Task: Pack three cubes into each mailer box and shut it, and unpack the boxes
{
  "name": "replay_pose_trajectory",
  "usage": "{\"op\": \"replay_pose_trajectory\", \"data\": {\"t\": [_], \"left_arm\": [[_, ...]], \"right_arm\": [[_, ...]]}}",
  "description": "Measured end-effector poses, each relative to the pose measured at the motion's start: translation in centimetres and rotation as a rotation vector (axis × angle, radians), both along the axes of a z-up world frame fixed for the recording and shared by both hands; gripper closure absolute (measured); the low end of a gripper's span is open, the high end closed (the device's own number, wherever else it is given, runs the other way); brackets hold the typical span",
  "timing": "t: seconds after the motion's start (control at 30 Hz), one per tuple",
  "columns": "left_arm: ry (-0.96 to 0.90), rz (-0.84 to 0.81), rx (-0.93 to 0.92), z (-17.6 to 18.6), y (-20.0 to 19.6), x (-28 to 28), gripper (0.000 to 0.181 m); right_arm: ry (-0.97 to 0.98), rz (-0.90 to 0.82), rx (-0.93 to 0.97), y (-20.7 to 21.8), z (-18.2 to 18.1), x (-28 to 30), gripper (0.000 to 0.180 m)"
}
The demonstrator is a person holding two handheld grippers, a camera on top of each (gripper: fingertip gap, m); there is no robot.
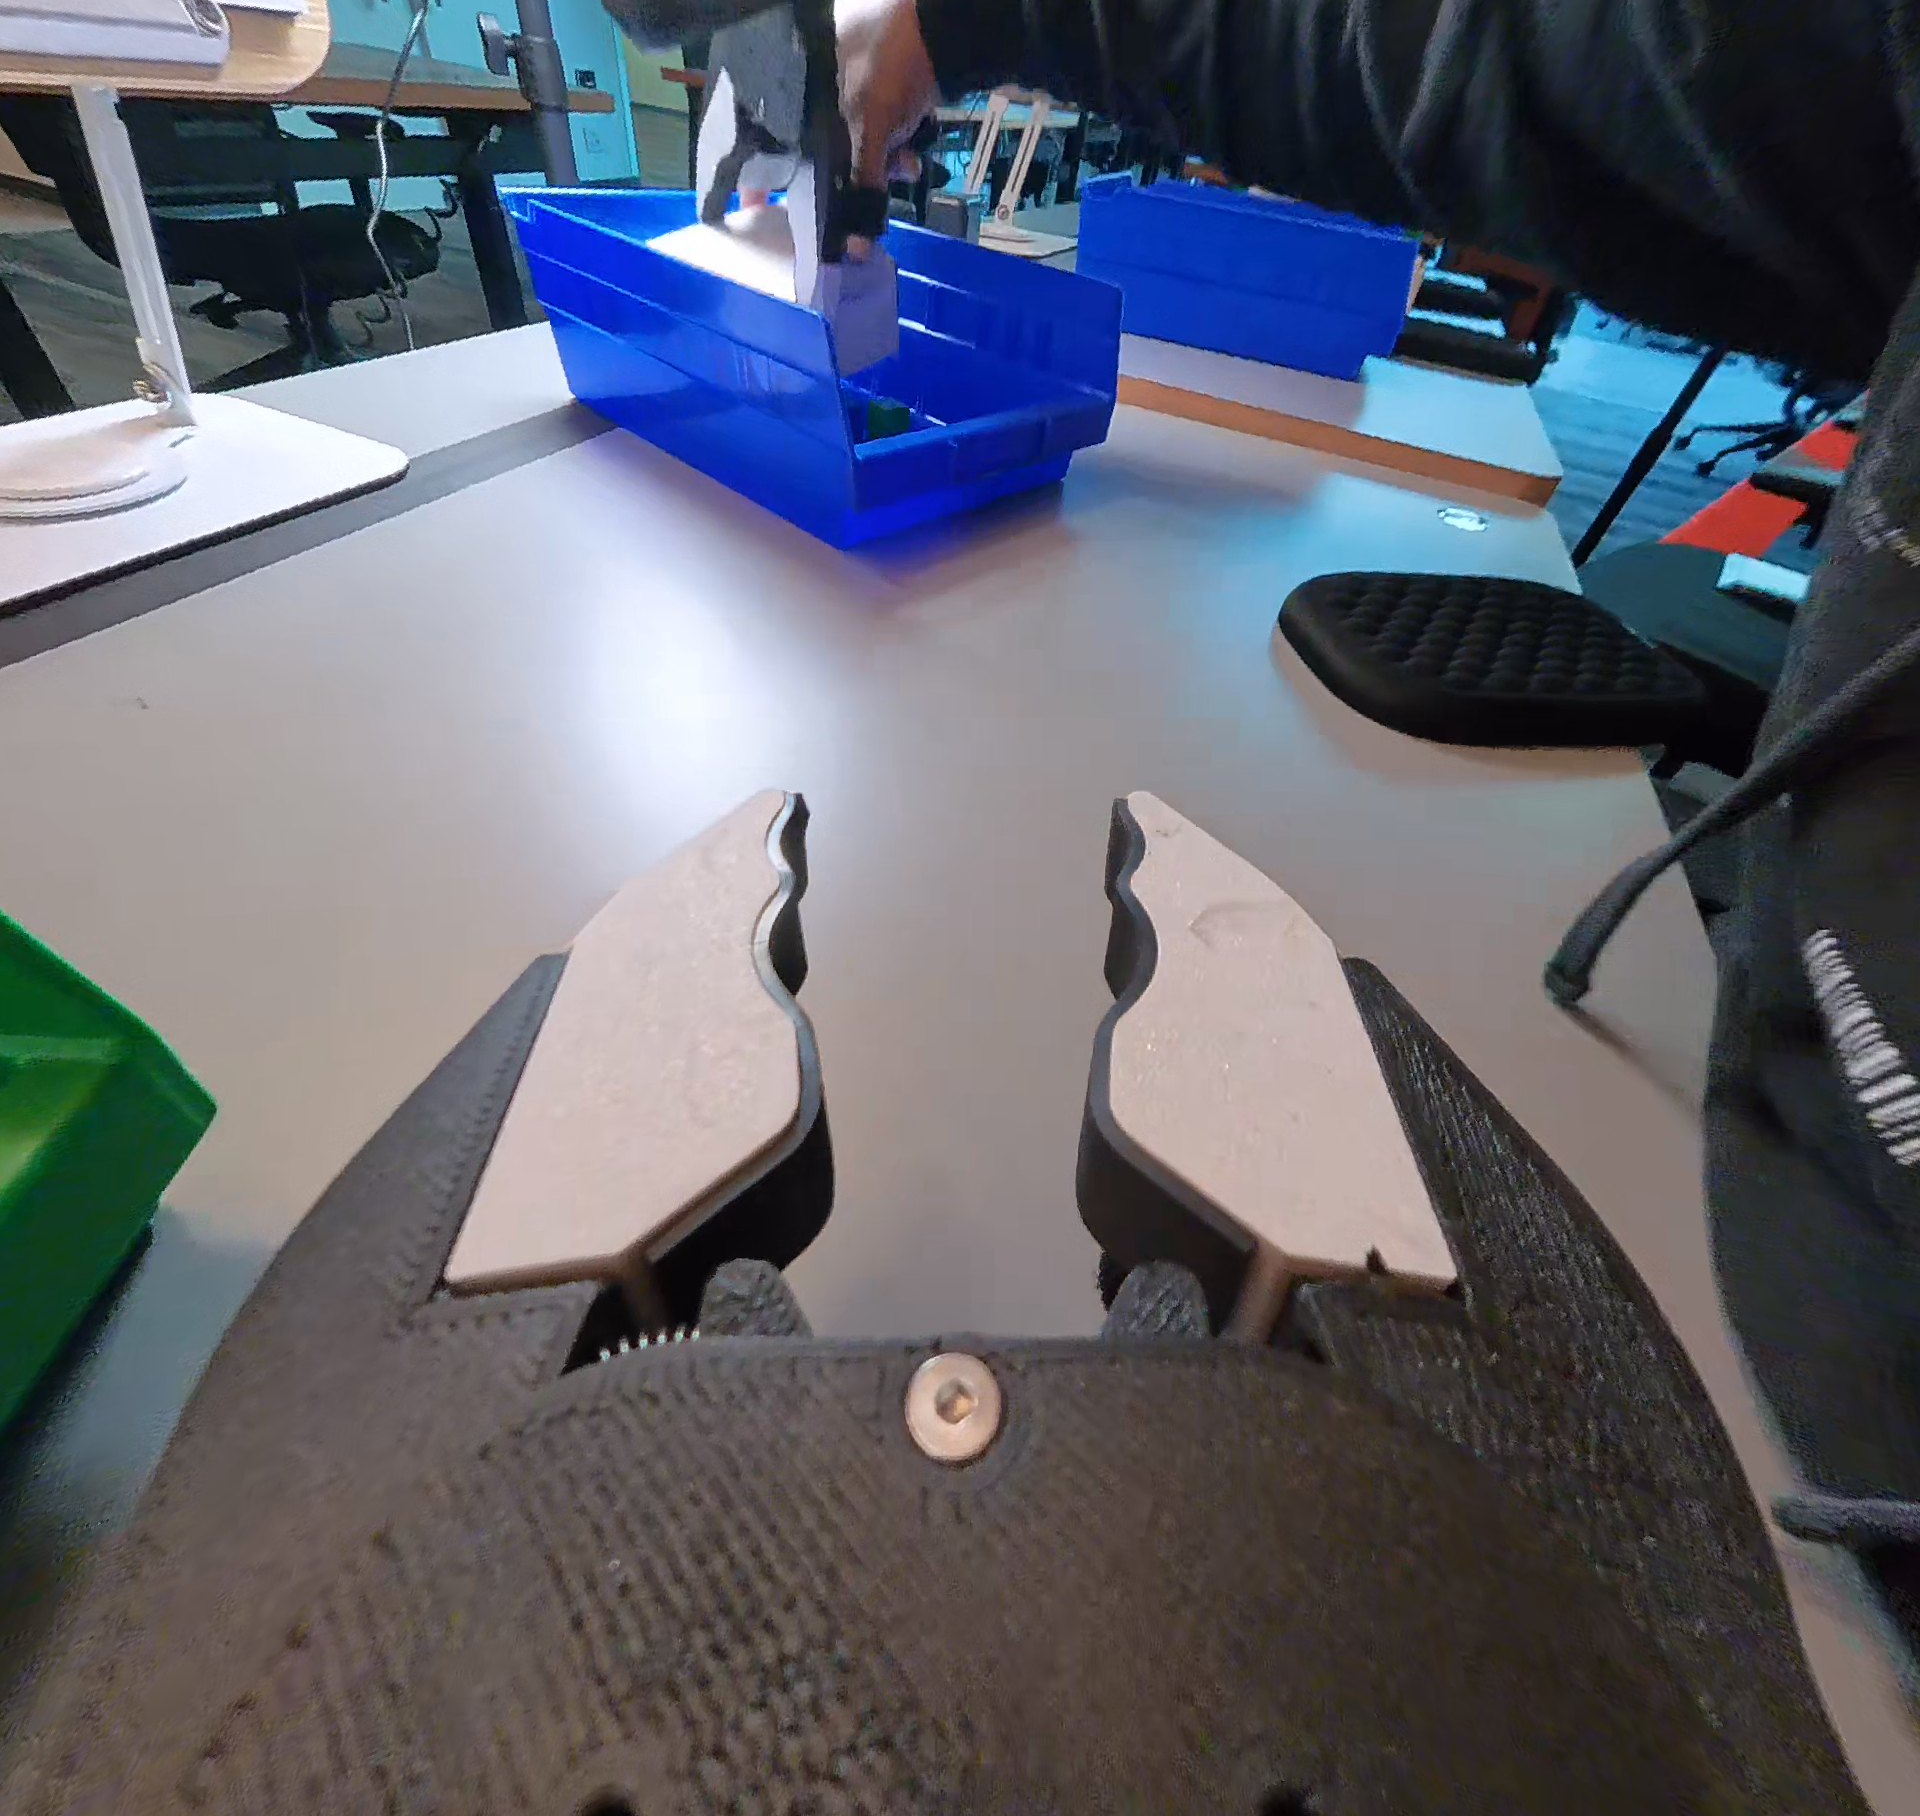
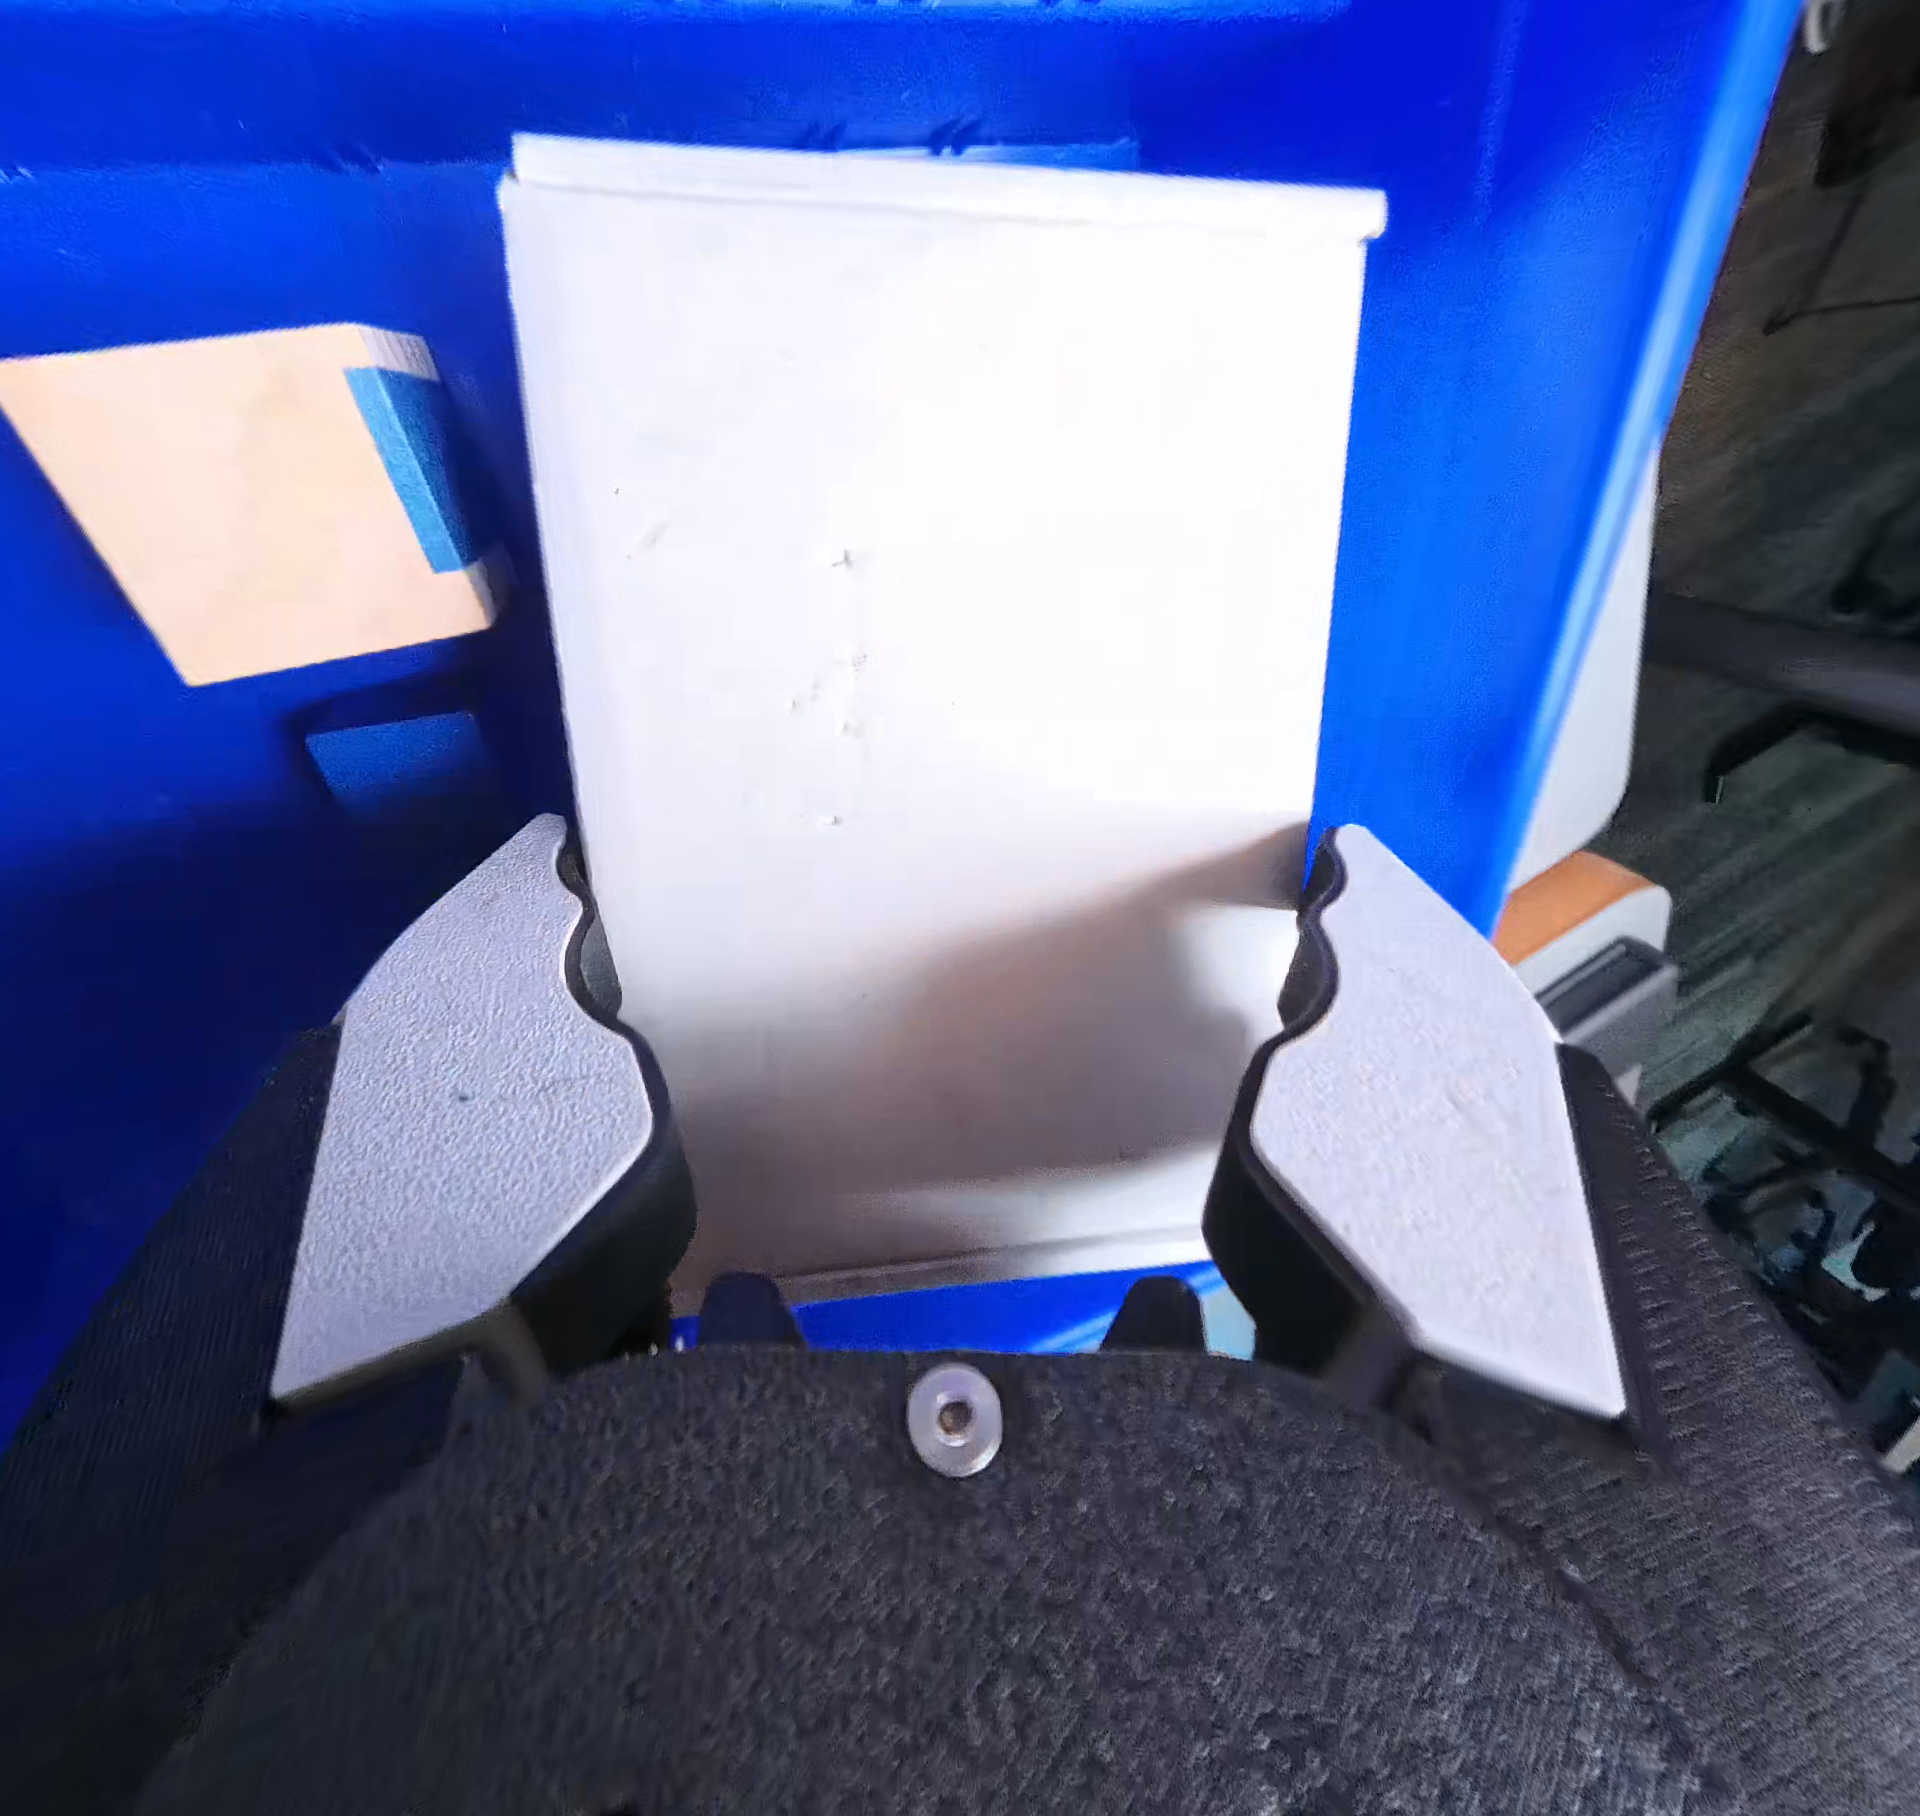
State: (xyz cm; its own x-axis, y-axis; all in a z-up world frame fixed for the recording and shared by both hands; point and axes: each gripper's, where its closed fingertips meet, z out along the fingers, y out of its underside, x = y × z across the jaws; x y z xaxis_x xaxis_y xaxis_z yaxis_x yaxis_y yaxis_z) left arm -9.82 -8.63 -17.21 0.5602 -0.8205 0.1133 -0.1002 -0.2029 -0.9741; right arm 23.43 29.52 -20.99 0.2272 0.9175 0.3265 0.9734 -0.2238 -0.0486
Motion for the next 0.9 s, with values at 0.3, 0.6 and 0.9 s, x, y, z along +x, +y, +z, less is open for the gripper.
{"op": "replay_pose_trajectory", "data": {"t": [0.3, 0.6, 0.9], "left_arm": [[-0.018, 0.019, -0.036, -0.5, 1.0, -0.3, 0.128], [-0.024, 0.167, 0.003, 1.1, 2.5, -3.2, 0.123], [0.3, 0.42, 0.038, 6.1, 7.3, -15.2, 0.119]], "right_arm": [[-0.096, 0.025, -0.012, 0.6, -1.4, 1.4, 0.056], [0.514, 0.062, 0.268, -8.1, 9.8, -6.9, 0.088], [1.007, 0.082, 0.073, -28.8, 8.1, -13.9, 0.096]]}}
